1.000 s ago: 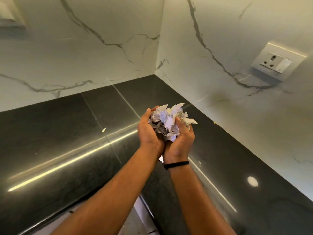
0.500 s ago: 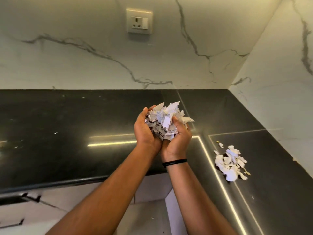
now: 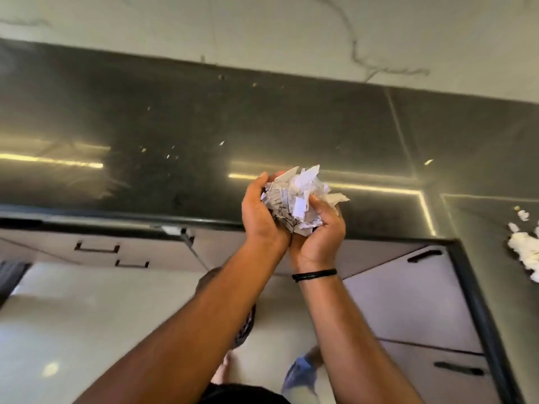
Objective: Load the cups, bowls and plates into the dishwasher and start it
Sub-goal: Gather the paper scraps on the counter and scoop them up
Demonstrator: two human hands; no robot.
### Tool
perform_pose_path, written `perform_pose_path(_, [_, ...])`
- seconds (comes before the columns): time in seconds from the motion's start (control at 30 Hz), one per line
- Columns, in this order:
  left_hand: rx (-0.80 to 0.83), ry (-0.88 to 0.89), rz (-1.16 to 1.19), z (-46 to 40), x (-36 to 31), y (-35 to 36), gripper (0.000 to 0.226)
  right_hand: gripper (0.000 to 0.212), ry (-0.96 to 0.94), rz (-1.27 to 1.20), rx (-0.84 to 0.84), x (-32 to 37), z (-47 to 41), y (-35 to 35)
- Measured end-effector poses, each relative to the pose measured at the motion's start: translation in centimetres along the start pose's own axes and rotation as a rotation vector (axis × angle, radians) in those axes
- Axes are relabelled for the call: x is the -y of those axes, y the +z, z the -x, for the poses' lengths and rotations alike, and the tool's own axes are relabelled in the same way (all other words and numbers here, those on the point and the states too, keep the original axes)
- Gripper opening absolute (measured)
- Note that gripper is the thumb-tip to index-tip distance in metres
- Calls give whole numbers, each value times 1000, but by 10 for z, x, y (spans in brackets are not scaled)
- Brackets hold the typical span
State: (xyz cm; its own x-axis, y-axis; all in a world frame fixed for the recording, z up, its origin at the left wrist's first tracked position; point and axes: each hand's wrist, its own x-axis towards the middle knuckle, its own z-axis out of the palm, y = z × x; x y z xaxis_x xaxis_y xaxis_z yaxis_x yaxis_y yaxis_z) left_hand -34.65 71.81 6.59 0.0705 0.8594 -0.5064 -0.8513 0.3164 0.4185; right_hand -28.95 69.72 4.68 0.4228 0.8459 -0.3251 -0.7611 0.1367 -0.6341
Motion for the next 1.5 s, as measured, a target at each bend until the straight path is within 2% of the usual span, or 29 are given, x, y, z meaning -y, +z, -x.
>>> perform_pose_path(0.23, [-222,-85,-71,5,-5,-147,36,34,212,71,-153,-116,51,-65])
perform_pose_path(0.37, [-432,-139,-31,-5,17,-227,31,40,319,132,-248,-175,62,-120])
perform_pose_path(0.5, [-640,-127,10,-41,47,-310,39,48,448,228,-355,-247,52,-186])
perform_pose_path(0.6, [-702,-157,31,-71,70,-371,46,66,523,354,-421,-298,35,-230])
perform_pose_path(0.7, [-779,-189,3,-99,94,-430,47,69,610,433,-458,-337,18,-266])
perform_pose_path(0.83, [-923,-199,-111,-141,132,-519,46,49,703,515,-408,-377,-3,-307])
perform_pose_path(0.93, [-1007,-201,-128,-153,133,-530,44,39,714,662,-335,-400,-17,-337])
perform_pose_path(1.0, [-966,-195,-131,-160,132,-536,46,13,734,752,-338,-407,-25,-350])
perform_pose_path(1.1, [-908,-180,-215,-167,128,-536,40,39,769,839,-366,-412,-40,-362])
perform_pose_path(1.17, [-881,-179,-259,-167,127,-530,32,31,793,892,-322,-414,-46,-367])
perform_pose_path(1.27, [-841,-207,-308,-163,127,-529,47,8,854,918,-293,-412,-46,-369])
perform_pose_path(1.33, [-846,-213,-309,-158,128,-533,52,13,909,884,-298,-405,-43,-364])
perform_pose_path(1.5, [-854,-216,-271,-145,129,-525,40,30,945,838,-336,-387,-37,-358])
